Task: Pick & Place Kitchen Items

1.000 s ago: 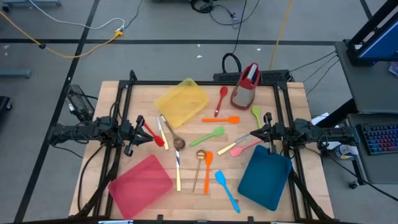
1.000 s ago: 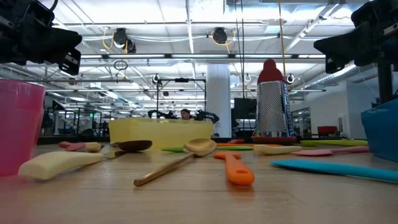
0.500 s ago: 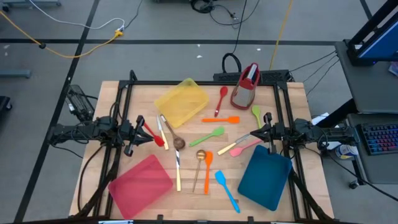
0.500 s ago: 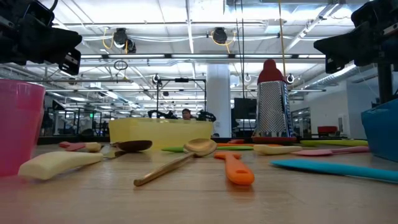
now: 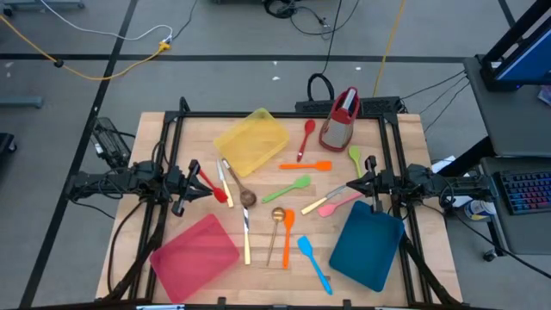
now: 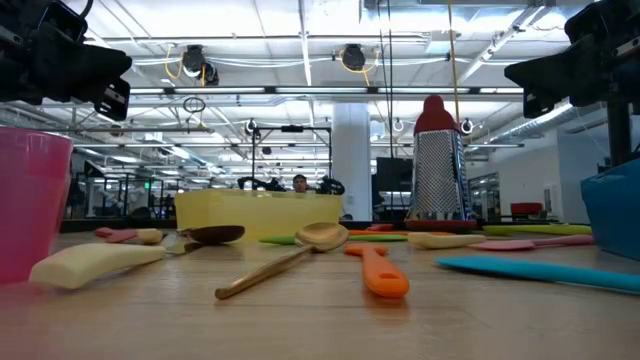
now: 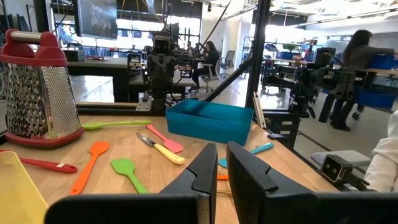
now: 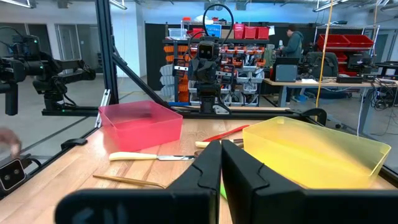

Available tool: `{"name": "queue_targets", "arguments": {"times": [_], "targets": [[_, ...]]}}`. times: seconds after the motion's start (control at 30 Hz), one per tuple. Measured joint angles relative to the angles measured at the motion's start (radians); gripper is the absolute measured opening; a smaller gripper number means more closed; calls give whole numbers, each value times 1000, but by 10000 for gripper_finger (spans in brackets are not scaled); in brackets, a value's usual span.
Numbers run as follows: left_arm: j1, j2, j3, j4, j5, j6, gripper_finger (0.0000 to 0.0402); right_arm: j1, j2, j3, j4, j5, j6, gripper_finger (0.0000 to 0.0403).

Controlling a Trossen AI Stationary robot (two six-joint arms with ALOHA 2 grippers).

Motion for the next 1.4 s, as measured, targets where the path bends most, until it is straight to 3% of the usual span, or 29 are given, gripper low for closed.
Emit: {"name": "queue_targets", "arguments": {"times": [0.27, 0.5, 1.4], "targets": [[0, 0, 0, 0, 0, -7, 42, 0, 0, 0, 0, 0, 0, 9], [0, 0, 0, 68, 0, -110, 42, 0, 0, 0, 0, 0, 0, 9], [0, 0, 0, 182, -44, -103, 42, 0, 0, 0, 0, 0, 0, 9]]}}
